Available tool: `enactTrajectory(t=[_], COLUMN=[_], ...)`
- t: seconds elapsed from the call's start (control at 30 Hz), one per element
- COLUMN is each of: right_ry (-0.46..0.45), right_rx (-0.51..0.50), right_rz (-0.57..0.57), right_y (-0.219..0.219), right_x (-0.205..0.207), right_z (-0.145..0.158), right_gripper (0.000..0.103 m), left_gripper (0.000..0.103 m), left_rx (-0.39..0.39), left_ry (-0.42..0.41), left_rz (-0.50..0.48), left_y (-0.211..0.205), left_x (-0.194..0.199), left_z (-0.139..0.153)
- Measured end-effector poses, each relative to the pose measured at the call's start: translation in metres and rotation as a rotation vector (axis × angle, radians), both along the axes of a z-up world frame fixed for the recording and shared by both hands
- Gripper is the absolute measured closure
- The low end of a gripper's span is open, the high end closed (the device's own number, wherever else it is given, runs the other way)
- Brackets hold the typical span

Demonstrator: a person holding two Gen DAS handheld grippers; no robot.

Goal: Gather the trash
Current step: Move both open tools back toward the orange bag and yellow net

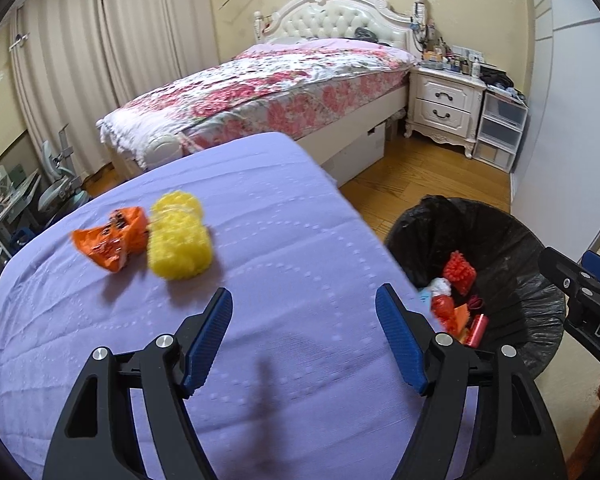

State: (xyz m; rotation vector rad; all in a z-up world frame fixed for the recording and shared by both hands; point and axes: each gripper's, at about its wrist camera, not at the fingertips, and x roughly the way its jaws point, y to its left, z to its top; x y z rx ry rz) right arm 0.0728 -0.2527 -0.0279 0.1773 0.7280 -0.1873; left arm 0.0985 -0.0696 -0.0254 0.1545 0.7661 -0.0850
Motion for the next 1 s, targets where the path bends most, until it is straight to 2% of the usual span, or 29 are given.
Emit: enactTrajectory(t=[0.47, 0.73, 1.0], right_ry=[0.023, 0.046, 0.087], right_rx=[-0.015, -0.046, -0.089], right_rz=[0.252, 0.335, 0.4], right_y=[0.103, 0.146, 0.185], right_x=[0.006, 0.013, 0.032], right_z=[0.0, -0.005, -0.013], right_gripper=[0.032, 0.032, 0.032], left_gripper=[0.029, 0.029, 0.028], left_rx=[0.009, -0.006, -0.029], left_ry=[0.01, 0.026, 0.058], left_rz=[0.186, 0.277, 0.303], left_y=[0.1, 0.145, 0.168], left_x=[-0.011, -0.008, 0.006], left_z=[-0.007, -0.009, -0.012])
